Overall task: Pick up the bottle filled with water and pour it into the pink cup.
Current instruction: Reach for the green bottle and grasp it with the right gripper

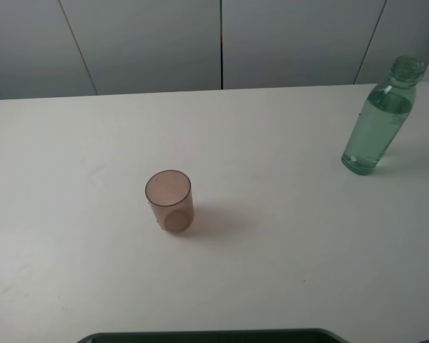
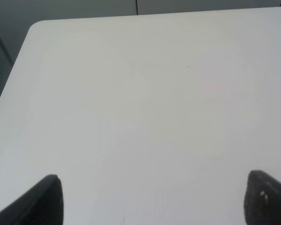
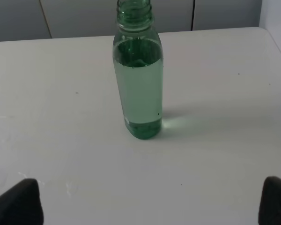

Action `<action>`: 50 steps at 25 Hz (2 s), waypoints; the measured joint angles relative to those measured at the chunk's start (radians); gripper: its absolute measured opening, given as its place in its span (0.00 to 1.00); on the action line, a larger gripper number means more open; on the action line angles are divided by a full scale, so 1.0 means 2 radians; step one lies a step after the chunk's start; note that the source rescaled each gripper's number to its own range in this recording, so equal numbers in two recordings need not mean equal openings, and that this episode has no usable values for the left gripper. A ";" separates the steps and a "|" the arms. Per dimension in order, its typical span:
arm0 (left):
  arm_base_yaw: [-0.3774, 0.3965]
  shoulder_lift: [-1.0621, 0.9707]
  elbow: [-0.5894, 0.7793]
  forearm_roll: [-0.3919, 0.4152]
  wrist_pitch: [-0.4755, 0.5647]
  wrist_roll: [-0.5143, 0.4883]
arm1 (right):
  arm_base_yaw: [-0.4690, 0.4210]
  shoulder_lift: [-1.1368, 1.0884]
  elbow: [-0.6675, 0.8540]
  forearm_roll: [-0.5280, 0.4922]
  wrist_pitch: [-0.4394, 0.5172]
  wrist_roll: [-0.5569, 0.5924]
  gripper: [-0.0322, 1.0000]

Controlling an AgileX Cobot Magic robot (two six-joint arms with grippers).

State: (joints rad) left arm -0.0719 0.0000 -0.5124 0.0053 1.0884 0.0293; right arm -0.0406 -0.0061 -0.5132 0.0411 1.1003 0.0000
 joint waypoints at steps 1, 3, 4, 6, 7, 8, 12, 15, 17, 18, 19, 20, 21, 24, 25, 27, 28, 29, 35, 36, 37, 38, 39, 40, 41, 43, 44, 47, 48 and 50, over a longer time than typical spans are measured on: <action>0.000 0.000 0.000 0.000 0.000 0.000 | 0.000 0.000 0.000 0.000 0.000 0.000 1.00; 0.000 0.000 0.000 0.000 0.000 0.000 | 0.000 0.000 0.000 0.000 0.000 0.000 1.00; 0.000 0.000 0.000 0.000 0.000 0.000 | 0.000 0.000 0.000 0.000 0.000 0.000 1.00; 0.000 0.000 0.000 0.000 0.000 0.000 | 0.000 0.000 0.000 0.000 0.000 0.000 1.00; 0.000 0.000 0.000 0.000 0.000 0.000 | 0.000 0.000 0.000 0.000 0.000 0.000 1.00; 0.000 0.000 0.000 0.000 0.000 0.000 | 0.000 0.000 0.000 0.000 0.000 0.000 1.00; 0.000 0.000 0.000 0.000 0.000 0.000 | 0.000 0.000 0.000 0.000 0.000 0.000 1.00; 0.000 0.000 0.000 0.000 0.000 0.000 | 0.000 0.000 0.000 0.000 0.000 0.000 1.00; 0.000 0.000 0.000 0.000 0.000 0.000 | 0.000 0.000 0.000 0.000 0.000 0.000 1.00; 0.000 0.000 0.000 0.000 0.000 0.000 | 0.000 0.000 0.000 0.000 0.000 0.000 1.00; 0.000 0.000 0.000 0.000 0.000 0.000 | 0.000 0.000 0.000 0.000 0.000 0.000 1.00; 0.000 0.000 0.000 0.000 0.000 0.000 | 0.000 0.000 0.000 0.000 0.000 0.000 1.00; 0.000 0.000 0.000 0.000 0.000 0.000 | 0.000 0.000 0.000 0.000 0.000 0.000 1.00; 0.000 0.000 0.000 0.000 0.000 0.000 | 0.000 0.000 0.000 0.000 0.000 0.000 1.00; 0.000 0.000 0.000 0.000 0.000 0.000 | 0.000 0.000 0.000 0.000 0.000 0.000 1.00; 0.000 0.000 0.000 0.000 0.000 0.000 | 0.000 0.000 0.000 0.000 0.000 0.000 1.00; 0.000 0.000 0.000 0.000 0.000 0.000 | 0.000 0.000 0.000 0.000 0.000 0.000 1.00; 0.000 0.000 0.000 0.000 0.000 0.000 | 0.000 0.000 0.000 0.000 0.000 0.000 1.00; 0.000 0.000 0.000 0.000 0.000 0.000 | 0.000 0.000 0.000 0.000 0.000 0.000 1.00; 0.000 0.000 0.000 0.000 0.000 0.000 | 0.000 0.000 0.000 0.000 0.000 0.000 1.00; 0.000 0.000 0.000 0.000 0.000 0.000 | 0.000 0.000 0.000 0.000 0.000 0.000 1.00; 0.000 0.000 0.000 0.000 0.000 0.000 | 0.000 0.000 0.000 0.000 0.000 0.000 1.00; 0.000 0.000 0.000 0.000 0.000 0.000 | 0.000 0.000 0.000 0.000 0.000 0.000 1.00; 0.000 0.000 0.000 0.000 0.000 0.000 | 0.000 0.000 0.000 0.000 0.000 0.000 1.00; 0.000 0.000 0.000 0.000 0.000 0.000 | 0.000 0.000 0.000 0.000 0.000 0.004 1.00; 0.000 0.000 0.000 0.000 0.000 0.000 | 0.000 0.000 0.000 0.000 -0.001 0.008 1.00; 0.000 0.000 0.000 0.000 0.000 0.000 | 0.000 0.000 0.000 0.000 -0.002 0.008 1.00; 0.000 0.000 0.000 0.000 0.000 0.000 | 0.000 0.001 -0.007 0.000 -0.026 0.010 1.00; 0.000 0.000 0.000 0.000 0.000 0.000 | 0.000 0.001 -0.011 0.000 -0.040 0.010 1.00; 0.000 0.000 0.000 0.000 0.000 0.000 | 0.000 0.003 -0.016 0.001 -0.079 0.010 1.00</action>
State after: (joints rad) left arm -0.0719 0.0000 -0.5124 0.0053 1.0884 0.0293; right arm -0.0406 0.0008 -0.5451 0.0438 0.9420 0.0199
